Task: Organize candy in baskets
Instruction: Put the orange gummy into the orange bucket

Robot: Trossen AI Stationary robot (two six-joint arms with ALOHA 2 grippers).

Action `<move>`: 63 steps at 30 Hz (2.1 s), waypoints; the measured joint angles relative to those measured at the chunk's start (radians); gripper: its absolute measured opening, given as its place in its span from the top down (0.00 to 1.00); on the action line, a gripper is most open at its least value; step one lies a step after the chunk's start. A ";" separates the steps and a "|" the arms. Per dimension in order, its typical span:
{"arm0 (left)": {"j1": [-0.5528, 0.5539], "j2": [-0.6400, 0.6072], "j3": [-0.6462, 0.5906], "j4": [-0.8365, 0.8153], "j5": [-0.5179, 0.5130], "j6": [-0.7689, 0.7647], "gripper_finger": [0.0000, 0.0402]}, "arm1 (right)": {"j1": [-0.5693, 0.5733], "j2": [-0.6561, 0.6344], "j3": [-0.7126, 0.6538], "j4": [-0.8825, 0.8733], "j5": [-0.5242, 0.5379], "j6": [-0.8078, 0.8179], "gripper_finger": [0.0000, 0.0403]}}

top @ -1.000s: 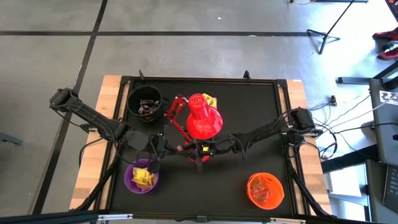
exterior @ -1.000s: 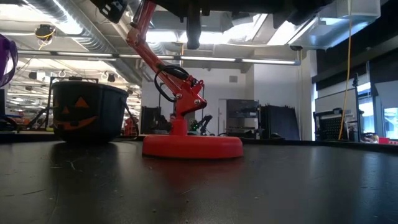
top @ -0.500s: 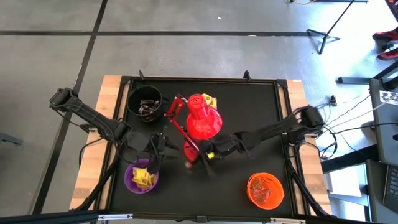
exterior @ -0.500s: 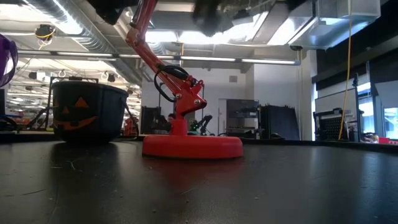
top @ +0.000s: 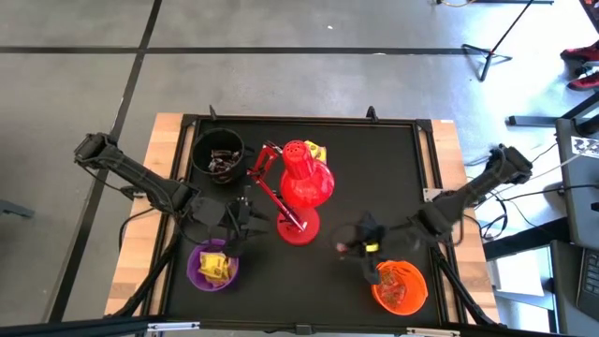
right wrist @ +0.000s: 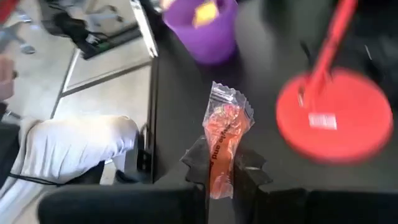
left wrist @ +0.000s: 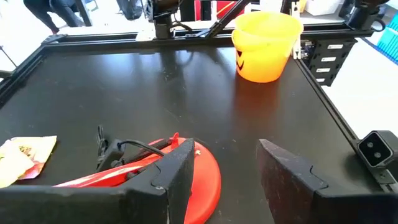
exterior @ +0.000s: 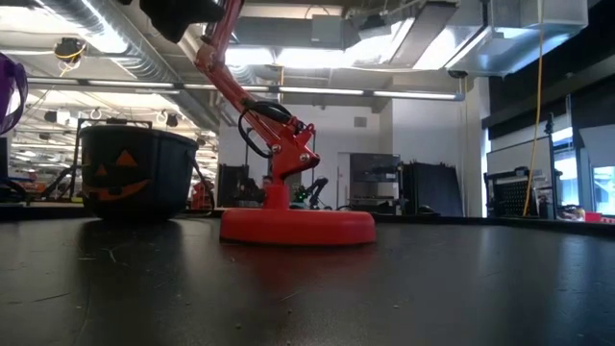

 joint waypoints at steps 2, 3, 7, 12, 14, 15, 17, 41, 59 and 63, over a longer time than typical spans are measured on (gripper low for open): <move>0.000 0.000 0.000 -0.002 0.001 0.000 0.59 | 0.054 -0.005 0.000 -0.070 0.022 0.119 0.91; 0.000 0.000 0.000 -0.002 0.003 0.000 0.59 | 0.077 -0.005 0.000 -0.096 0.022 0.177 0.91; 0.000 0.000 0.000 -0.001 0.005 0.000 0.59 | 0.157 -0.002 0.000 -0.163 -0.004 0.395 0.91; 0.000 0.000 0.000 -0.001 0.005 0.000 0.59 | 0.245 0.000 0.000 -0.176 0.008 0.565 0.91; 0.000 0.000 0.000 -0.001 0.005 0.000 0.59 | 0.274 0.000 0.000 -0.180 0.023 0.578 0.91; 0.000 0.000 0.000 -0.001 0.005 0.000 0.59 | 0.286 0.000 0.000 -0.182 0.027 0.579 0.91; 0.000 0.000 0.000 -0.001 0.005 0.000 0.59 | 0.307 0.000 0.000 -0.206 0.030 0.583 0.91; 0.000 0.000 0.000 0.000 0.005 -0.002 0.59 | 0.353 0.000 0.000 -0.426 -0.240 0.803 0.91; -0.003 0.000 0.000 -0.013 -0.010 -0.020 0.59 | 0.353 0.000 0.000 -0.423 -0.241 0.802 0.91; -0.002 0.000 0.000 -0.013 -0.065 0.024 0.59 | 0.353 0.000 0.000 -0.423 -0.243 0.802 0.91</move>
